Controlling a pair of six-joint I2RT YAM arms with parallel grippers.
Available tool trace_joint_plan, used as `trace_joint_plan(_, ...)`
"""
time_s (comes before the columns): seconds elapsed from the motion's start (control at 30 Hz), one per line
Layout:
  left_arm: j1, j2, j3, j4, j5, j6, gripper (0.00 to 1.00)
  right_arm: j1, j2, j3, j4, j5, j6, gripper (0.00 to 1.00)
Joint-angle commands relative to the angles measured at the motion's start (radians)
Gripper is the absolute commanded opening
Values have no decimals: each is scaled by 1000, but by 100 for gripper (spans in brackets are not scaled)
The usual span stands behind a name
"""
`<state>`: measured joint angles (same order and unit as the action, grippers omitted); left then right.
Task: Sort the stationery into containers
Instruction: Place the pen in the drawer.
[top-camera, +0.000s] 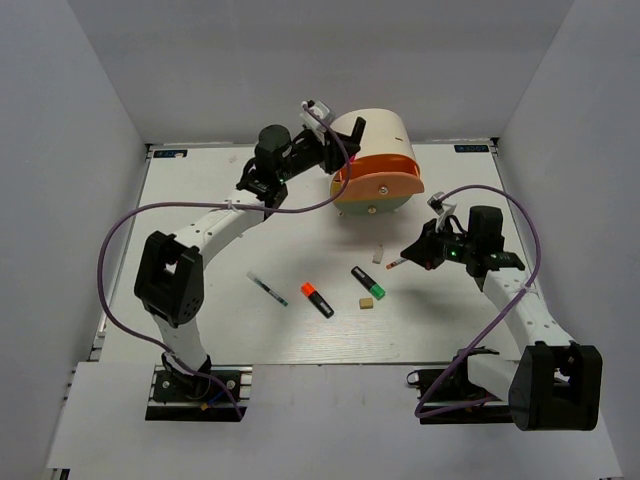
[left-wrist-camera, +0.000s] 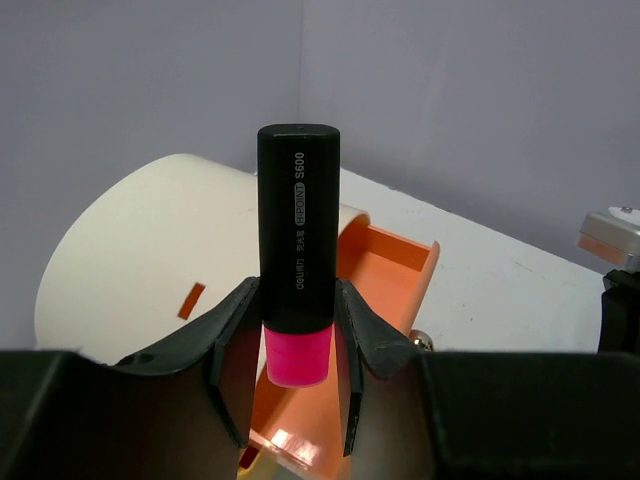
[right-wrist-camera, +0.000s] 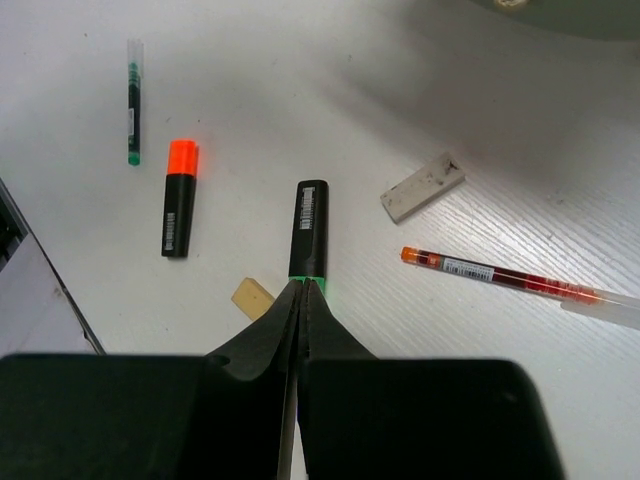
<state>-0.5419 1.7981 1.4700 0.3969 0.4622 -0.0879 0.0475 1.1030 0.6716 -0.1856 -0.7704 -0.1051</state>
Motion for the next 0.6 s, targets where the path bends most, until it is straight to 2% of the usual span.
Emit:
trace_joint_plan(0.0,-21,12,46,22,47,20,26,-3,-19,-7,18,-17,-13,0)
trace_joint_plan(0.33,-63,84,121,-38,46,30,32,-3,-22,-13,35,-12,-1,0)
trace_joint_plan(0.43,-63,95,130,-47,46,40,38,-3,-28,-17,35,-12,1,0)
trace_joint_plan(0.47,-73,95,130,-56,36,40,42,-3,-28,-17,32,-10,1,2)
trace_joint_plan(0.5,-73,95,130,-56,27,40,51,-3,-31,-18,34,-10,-2,7)
trace_joint_plan(0.53,-73,95,130,-56,14,40,53,-5,-29,-15,31,-13,-8,13)
trace_joint_plan(0.57,-73,86,130,-56,4,40,56,-2,-29,-17,29,-18,-11,24)
